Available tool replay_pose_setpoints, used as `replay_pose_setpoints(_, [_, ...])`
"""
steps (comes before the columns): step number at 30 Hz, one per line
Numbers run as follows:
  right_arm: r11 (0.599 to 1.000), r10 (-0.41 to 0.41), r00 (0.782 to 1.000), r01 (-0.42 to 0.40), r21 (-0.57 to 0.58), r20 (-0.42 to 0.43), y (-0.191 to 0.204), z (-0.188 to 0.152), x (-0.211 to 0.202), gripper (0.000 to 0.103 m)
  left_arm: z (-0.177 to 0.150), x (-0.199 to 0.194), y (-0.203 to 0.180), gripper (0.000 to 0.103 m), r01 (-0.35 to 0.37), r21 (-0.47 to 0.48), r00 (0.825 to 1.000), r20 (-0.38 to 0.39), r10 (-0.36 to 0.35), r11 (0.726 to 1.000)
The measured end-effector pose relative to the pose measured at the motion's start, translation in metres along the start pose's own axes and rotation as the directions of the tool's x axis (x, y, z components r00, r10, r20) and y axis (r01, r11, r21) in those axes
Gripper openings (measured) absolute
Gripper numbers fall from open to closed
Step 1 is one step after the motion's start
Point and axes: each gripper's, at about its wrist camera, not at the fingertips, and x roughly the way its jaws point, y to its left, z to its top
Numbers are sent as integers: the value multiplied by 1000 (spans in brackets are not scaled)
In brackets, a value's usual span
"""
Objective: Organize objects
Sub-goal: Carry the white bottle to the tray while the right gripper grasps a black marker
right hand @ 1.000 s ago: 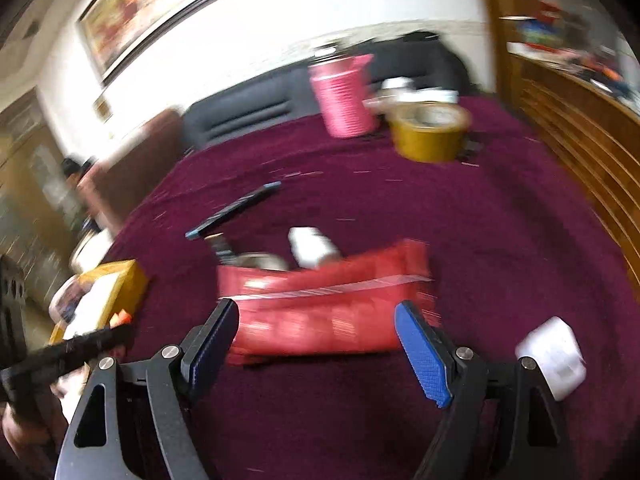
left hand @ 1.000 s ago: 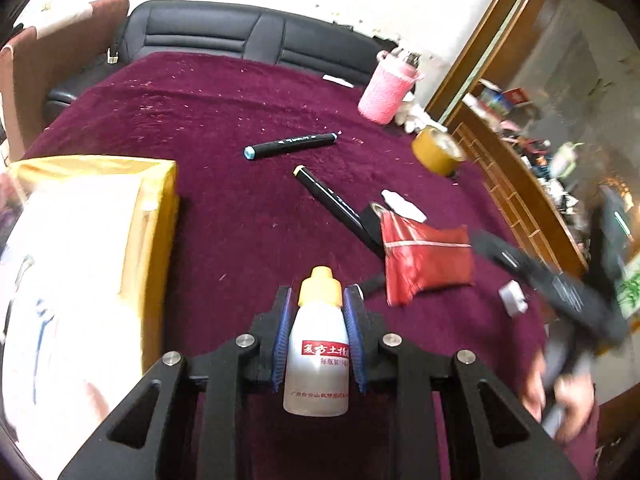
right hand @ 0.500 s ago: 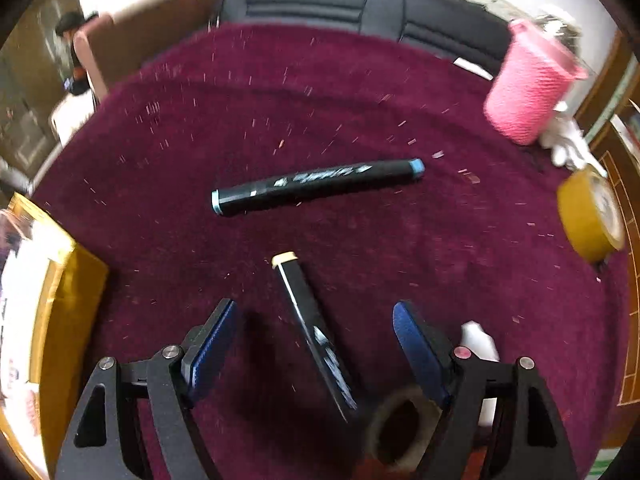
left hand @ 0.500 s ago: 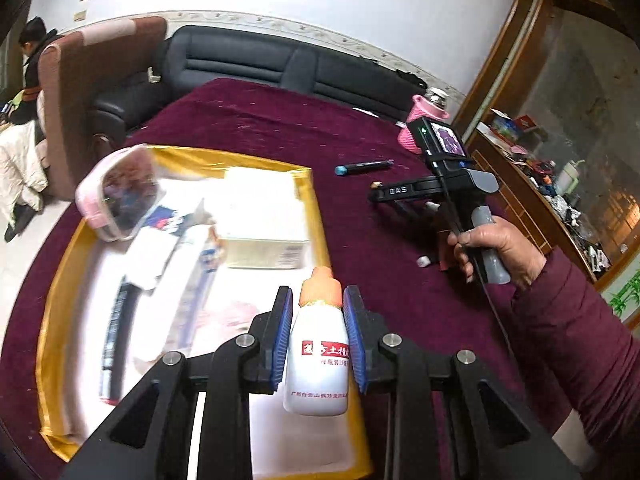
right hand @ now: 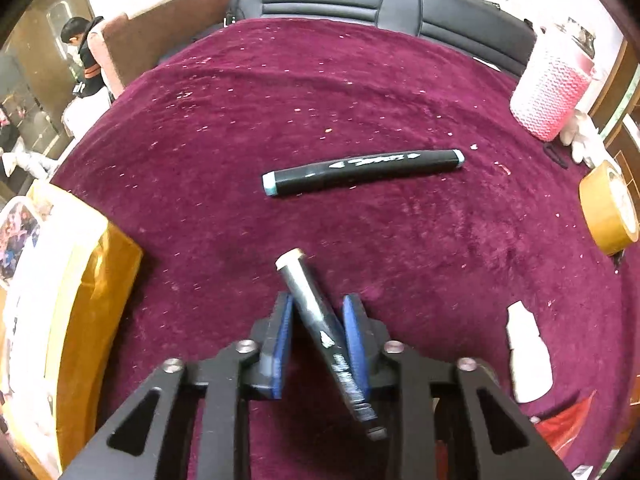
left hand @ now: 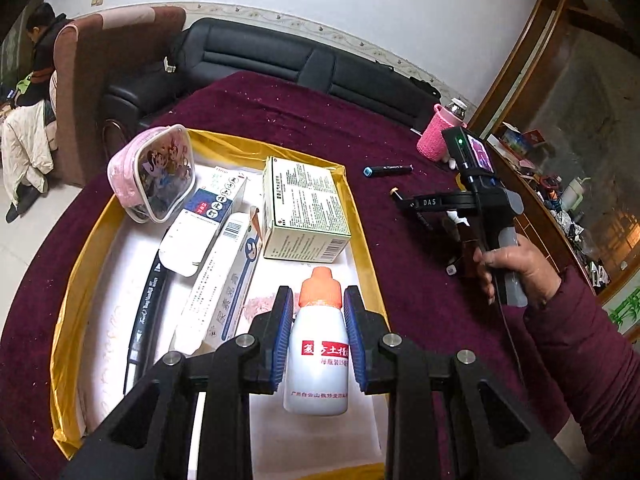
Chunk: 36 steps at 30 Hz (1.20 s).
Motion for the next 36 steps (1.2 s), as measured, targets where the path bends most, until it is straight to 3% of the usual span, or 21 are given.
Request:
replay_pose_setpoints(3, [998, 57, 998, -57, 35, 10, -1, -6, -8, 16, -1, -7, -3, 25, -4, 7, 1000, 14, 4, 1000])
replay_pose_setpoints(10, [993, 86, 991, -94, 75, 100, -1, -37, -48, 16, -9, -31, -7, 25, 4, 22, 999, 52, -5, 1000])
replay_pose_setpoints(19, [969, 177, 963, -206, 133, 202, 4, -75, -108, 17, -30, -59, -9, 25, 12, 23, 996, 83, -14, 1000])
replay_pose_setpoints(30, [913, 371, 892, -401, 75, 260, 70, -108, -158, 19, -50, -85, 10, 25, -26, -11, 993, 112, 28, 1000])
replay_pose_setpoints(33, [910, 382, 883, -411, 52, 274, 94, -113, -162, 26, -50, -85, 18, 25, -44, -25, 993, 111, 46, 999])
replay_pose_setpoints(36, [928, 347, 889, -372, 29, 300, 112, -116, -166, 26, -48, -82, 32, 25, -54, -48, 992, 113, 59, 997])
